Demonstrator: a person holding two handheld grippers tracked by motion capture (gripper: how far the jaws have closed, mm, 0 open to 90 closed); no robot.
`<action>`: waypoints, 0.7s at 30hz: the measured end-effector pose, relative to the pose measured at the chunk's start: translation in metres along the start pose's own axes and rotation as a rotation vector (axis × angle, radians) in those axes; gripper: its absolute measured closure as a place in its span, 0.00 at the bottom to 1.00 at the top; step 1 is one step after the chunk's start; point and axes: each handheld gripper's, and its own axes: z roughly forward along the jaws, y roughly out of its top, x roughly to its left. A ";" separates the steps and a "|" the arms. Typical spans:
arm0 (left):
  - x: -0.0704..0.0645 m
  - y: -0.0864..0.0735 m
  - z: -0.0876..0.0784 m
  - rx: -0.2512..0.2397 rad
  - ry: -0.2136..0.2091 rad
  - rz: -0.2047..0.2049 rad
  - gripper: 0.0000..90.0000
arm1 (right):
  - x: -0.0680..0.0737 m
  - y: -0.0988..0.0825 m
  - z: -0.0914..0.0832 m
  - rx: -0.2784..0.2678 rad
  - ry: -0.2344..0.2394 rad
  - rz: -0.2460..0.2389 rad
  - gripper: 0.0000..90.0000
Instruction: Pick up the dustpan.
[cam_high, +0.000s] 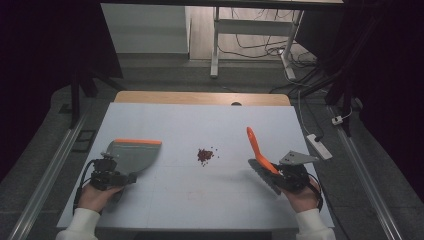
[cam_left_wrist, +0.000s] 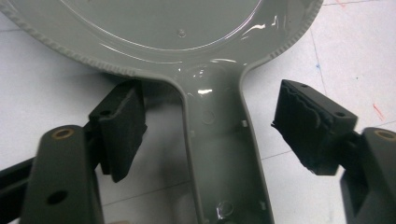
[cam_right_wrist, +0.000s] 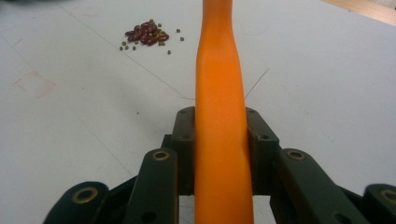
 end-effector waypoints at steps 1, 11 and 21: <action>0.000 0.000 0.000 0.002 0.001 -0.002 0.33 | 0.000 0.000 0.000 0.001 -0.001 0.000 0.78; 0.000 0.001 0.002 -0.008 -0.020 -0.013 0.48 | 0.000 0.000 0.000 0.002 -0.002 -0.001 0.78; 0.002 0.002 0.002 -0.012 -0.032 -0.038 0.62 | 0.000 0.000 0.001 0.004 -0.002 -0.005 0.78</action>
